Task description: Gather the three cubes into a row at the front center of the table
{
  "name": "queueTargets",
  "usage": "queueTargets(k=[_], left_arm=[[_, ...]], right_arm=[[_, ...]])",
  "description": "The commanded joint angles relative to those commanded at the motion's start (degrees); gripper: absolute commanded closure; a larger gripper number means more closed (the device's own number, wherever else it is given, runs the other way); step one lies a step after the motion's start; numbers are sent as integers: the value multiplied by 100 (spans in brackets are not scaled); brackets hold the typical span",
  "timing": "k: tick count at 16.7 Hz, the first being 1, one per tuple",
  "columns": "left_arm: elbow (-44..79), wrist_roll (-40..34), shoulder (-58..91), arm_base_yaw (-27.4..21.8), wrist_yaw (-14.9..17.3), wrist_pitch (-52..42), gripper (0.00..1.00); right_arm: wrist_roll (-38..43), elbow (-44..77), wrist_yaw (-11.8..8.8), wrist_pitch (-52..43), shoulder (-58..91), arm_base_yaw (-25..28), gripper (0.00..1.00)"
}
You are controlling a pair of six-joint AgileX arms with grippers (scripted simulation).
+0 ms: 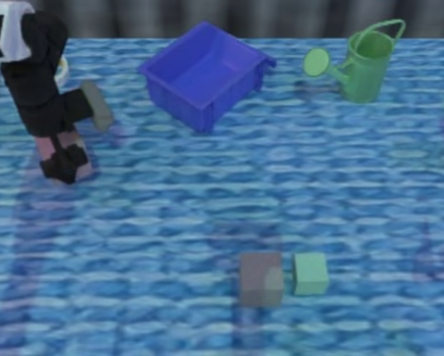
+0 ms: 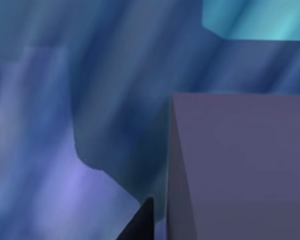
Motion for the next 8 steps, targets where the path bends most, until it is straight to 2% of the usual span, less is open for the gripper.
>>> queueTargets(k=[6,8], left_arm=[[0,0,0,0,0,0,98],[0,0,0,0,0,0,100]], right_arm=[[0,0,0,0,0,0,0],[0,0,0,0,0,0,0]])
